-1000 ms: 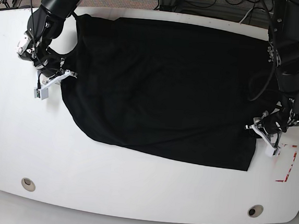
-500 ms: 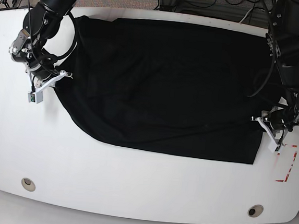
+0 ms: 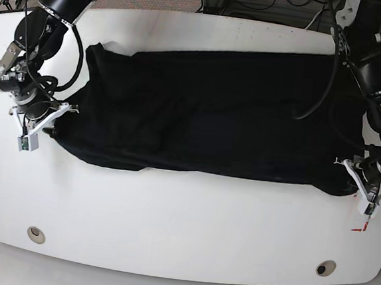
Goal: Fold the T-shirt properly
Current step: 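Lift the shirt with both grippers and pull it toward the robot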
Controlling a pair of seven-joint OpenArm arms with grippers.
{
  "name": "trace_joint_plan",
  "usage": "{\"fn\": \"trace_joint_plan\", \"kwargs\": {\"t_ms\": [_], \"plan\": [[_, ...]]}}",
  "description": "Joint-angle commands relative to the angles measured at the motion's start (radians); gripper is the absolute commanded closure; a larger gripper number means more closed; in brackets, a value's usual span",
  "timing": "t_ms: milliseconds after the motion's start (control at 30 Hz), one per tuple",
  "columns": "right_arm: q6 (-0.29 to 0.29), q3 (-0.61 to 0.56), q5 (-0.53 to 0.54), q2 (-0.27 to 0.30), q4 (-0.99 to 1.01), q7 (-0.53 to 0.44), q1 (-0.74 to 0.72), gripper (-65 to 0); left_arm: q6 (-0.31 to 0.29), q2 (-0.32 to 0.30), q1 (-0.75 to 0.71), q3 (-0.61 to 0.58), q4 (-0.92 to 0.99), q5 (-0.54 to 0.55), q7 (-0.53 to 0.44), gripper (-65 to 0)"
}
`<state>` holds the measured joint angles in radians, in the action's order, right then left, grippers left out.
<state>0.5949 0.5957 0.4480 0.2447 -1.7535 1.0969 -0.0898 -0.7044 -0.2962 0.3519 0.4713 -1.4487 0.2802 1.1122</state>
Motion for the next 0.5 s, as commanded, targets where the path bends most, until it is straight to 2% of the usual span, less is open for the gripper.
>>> {"fn": "trace_joint_plan", "kwargs": {"t_ms": [0, 333, 467], "plan": [[-0.003, -0.018, 0.002, 0.041, -0.049, -0.013, -0.057, 0.0, 0.006, -0.025, 0.028, 0.011, -0.097, -0.016, 0.018, 0.0], [-0.002, -0.098, 0.002, 0.117, -0.132, -0.011, -0.176, 0.0, 0.006, -0.024, 0.1, 0.01, -0.353, -0.014, 0.09, 0.0], [-0.002, -0.136, 0.002, 0.155, -0.127, -0.011, -0.282, 0.0, 0.006, -0.025, 0.172, 0.008, -0.389, -0.016, 0.092, 0.0]]}}
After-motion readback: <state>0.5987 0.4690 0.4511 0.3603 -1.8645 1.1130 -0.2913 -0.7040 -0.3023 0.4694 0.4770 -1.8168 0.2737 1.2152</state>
